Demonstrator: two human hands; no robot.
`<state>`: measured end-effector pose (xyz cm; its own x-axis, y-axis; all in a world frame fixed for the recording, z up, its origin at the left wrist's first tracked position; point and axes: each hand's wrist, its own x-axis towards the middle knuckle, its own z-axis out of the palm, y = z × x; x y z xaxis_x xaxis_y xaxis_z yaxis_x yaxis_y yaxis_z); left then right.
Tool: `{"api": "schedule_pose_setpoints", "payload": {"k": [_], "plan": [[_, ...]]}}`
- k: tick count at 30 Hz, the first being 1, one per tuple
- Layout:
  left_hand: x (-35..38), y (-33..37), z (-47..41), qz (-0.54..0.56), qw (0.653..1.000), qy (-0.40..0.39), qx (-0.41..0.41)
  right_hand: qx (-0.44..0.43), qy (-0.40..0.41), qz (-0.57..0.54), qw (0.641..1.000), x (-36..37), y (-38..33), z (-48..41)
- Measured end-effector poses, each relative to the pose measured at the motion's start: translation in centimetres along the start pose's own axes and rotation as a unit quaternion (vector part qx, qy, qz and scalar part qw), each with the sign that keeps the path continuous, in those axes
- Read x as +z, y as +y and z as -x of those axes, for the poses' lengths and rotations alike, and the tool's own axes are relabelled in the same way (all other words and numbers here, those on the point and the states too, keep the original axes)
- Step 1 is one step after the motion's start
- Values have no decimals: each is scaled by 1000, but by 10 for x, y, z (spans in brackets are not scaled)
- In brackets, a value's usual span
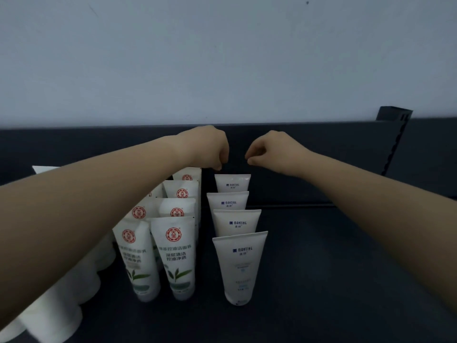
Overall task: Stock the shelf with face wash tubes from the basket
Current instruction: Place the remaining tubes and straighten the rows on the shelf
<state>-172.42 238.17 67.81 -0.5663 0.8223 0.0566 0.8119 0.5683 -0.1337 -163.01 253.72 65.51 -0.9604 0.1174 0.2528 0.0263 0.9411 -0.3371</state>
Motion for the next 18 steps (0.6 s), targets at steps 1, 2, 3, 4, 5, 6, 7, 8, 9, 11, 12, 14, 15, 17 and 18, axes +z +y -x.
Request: {"api": "schedule_pose_setpoints", "payload": {"k": [1,2,3,4,5,6,7,8,9,11,12,14,15,17,18], "plan": [[-3,2,3,-4,1000,7,5,-3,-1,0,1000,-2,-2,2],[-5,5,6,-6,1000,12,12,-4,-5,-3,1000,-3,-5,4],[-7,7,8,-7,1000,14,18,-5,-13,-6,1000,-3,-7,6],[-8,9,11,-5,1000,12,21,-6,-24,-8,1000,-3,-8,8],[-9,11,14,-3,1000,6,23,-7,-36,-11,999,-3,-10,10],[-10,13,16,0,1000,-3,23,-8,-47,-12,999,-2,-11,13],[-9,14,18,2,1000,-14,21,-8,-58,-12,998,-1,-12,16],[-8,15,20,4,1000,-24,19,-8,-67,-10,998,0,-14,18],[-6,15,21,7,999,-35,16,-5,-76,-9,997,3,-14,20],[-2,15,24,8,998,-57,13,1,-96,-8,995,7,-15,25],[-1,15,25,3,998,-65,12,3,-107,-10,994,10,-15,27],[2,15,28,-8,997,-79,12,6,-124,-17,992,15,-16,30],[4,15,29,-10,996,-85,13,6,-129,-22,991,16,-17,30],[8,16,30,-12,996,-91,15,3,-136,-25,990,20,-18,31],[11,15,31,-13,996,-91,16,0,-136,-21,991,22,-19,31]]}}
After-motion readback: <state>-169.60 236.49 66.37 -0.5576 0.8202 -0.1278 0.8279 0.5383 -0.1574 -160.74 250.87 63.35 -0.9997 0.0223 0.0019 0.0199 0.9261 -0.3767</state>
